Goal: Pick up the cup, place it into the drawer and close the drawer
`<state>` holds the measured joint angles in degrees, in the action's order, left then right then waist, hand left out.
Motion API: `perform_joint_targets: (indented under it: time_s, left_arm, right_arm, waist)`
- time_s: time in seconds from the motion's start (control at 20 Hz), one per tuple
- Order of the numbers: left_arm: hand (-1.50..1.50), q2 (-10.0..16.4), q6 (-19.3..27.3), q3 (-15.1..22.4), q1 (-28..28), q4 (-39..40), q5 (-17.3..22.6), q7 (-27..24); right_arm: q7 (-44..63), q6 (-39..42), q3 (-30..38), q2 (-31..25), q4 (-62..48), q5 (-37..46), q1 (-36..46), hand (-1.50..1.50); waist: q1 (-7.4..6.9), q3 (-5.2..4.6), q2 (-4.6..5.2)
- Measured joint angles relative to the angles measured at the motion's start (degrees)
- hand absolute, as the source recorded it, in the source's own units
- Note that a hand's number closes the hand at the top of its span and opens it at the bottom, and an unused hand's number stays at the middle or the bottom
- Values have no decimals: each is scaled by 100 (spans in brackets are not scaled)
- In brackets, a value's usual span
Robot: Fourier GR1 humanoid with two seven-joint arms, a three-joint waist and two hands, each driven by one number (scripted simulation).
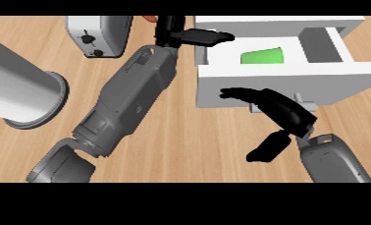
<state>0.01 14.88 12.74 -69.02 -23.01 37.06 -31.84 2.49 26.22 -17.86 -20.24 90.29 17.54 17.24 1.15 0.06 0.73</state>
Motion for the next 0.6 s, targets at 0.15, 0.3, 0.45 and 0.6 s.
perform_joint_targets:
  time_s: [0.15,0.3,0.45,0.6]
  left_arm:
    - [-150,34,-100,-13,215,-214,12,-13]
    - [-150,148,-198,-33,437,-436,25,6]
    - [-150,259,-323,-33,745,-661,28,-30]
    - [-150,360,-479,3,1049,-917,37,21]
  right_arm:
    - [-413,-185,-147,54,-928,447,213,-150]
    - [-780,-427,-240,161,-1950,847,532,150]
    - [-1111,-764,-177,334,-2989,1128,975,150]
    - [-1545,-1045,59,381,-3842,1215,1462,150]
  waist:
    - [-188,1,-21]
    - [-340,3,-25]
    - [-459,2,-18]
    - [-591,-5,-21]
